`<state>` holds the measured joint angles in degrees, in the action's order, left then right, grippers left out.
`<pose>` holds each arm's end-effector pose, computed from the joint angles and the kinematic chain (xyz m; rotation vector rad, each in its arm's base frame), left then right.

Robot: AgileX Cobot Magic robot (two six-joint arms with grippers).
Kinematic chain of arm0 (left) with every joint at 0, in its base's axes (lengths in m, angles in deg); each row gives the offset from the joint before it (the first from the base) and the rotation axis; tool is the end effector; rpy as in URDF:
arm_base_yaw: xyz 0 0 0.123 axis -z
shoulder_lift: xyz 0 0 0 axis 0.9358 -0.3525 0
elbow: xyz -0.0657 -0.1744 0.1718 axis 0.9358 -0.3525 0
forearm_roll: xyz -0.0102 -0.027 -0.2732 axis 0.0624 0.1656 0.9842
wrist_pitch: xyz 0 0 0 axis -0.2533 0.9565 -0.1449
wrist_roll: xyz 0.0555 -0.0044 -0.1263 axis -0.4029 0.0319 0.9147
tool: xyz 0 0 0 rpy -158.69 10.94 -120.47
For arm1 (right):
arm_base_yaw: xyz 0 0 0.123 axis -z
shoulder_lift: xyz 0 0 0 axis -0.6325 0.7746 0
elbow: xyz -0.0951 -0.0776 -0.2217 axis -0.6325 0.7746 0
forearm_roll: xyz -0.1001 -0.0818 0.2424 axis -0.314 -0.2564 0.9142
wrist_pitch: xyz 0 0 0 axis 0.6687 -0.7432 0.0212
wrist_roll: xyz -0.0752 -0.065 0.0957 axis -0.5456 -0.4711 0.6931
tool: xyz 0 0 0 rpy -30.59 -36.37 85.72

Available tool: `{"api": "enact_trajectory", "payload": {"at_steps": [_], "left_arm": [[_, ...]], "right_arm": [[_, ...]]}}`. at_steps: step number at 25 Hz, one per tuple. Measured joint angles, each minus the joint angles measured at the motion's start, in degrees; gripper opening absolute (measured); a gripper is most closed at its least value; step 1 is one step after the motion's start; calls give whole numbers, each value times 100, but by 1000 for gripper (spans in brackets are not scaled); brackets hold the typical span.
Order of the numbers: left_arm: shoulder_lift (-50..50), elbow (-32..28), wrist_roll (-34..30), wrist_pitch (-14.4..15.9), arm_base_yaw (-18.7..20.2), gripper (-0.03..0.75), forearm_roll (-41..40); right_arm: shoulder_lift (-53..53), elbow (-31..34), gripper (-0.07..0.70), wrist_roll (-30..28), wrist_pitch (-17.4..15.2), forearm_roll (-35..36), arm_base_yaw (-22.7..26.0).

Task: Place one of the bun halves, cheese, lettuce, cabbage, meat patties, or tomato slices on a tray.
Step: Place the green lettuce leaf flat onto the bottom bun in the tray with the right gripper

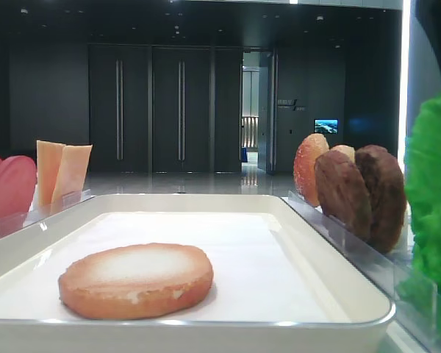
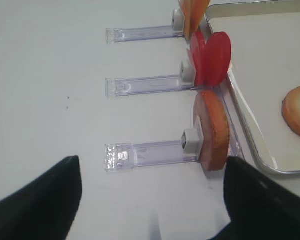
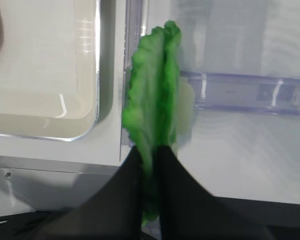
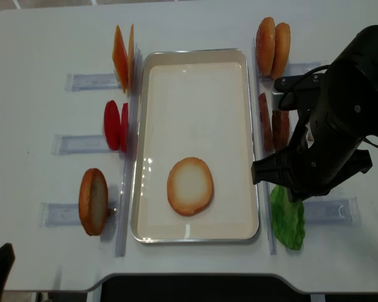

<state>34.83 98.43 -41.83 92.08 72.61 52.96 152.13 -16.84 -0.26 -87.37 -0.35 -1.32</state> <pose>0.0863 -0.0005 0.2533 0.0728 2.1049 0.0170 0.2057 0.1835 0.1574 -0.1851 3.1109 0.1097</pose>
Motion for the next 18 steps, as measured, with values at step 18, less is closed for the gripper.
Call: {"api": "enact_trajectory", "payload": {"at_steps": [18], "left_arm": [[0, 0, 0, 0, 0, 692, 0]], "right_arm": [[-247, -1021, 38, -42, -460, 12, 0]]}}
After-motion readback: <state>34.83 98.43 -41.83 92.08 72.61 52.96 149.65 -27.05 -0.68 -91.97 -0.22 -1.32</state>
